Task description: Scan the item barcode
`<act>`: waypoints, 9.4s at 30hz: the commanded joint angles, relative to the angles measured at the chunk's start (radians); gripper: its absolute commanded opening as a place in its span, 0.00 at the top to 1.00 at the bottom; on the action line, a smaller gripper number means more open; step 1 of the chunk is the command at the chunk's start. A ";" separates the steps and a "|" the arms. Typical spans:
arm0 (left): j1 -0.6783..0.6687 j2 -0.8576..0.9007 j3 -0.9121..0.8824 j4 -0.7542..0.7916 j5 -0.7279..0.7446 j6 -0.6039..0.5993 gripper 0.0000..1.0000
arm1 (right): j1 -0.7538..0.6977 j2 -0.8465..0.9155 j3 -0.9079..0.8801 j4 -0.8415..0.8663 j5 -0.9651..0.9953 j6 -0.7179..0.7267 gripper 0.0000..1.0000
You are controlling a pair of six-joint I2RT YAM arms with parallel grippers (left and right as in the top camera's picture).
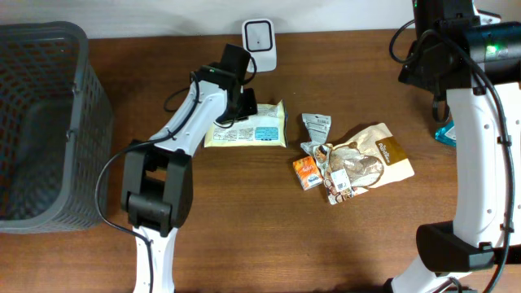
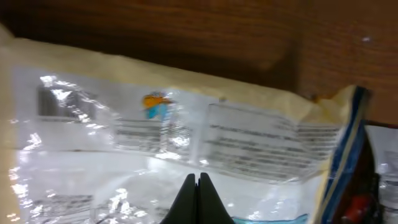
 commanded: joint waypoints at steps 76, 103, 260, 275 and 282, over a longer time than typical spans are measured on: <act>-0.056 -0.028 -0.262 0.373 0.071 0.045 1.00 | -0.001 0.000 0.012 -0.003 0.002 0.008 0.02; 0.077 -0.332 -0.098 -0.184 -0.162 0.097 0.77 | -0.001 0.000 0.012 0.005 0.002 0.009 0.01; 0.259 -0.055 -0.008 -0.235 -0.112 0.058 0.36 | 0.432 0.423 -0.044 0.339 -0.831 -0.374 0.96; 0.270 -0.055 -0.008 -0.237 -0.111 0.064 0.32 | 0.312 0.390 0.034 0.211 -0.807 -0.048 0.01; 0.270 -0.055 -0.008 -0.229 -0.111 0.063 0.19 | 0.309 0.391 -0.006 0.224 -0.824 0.119 0.22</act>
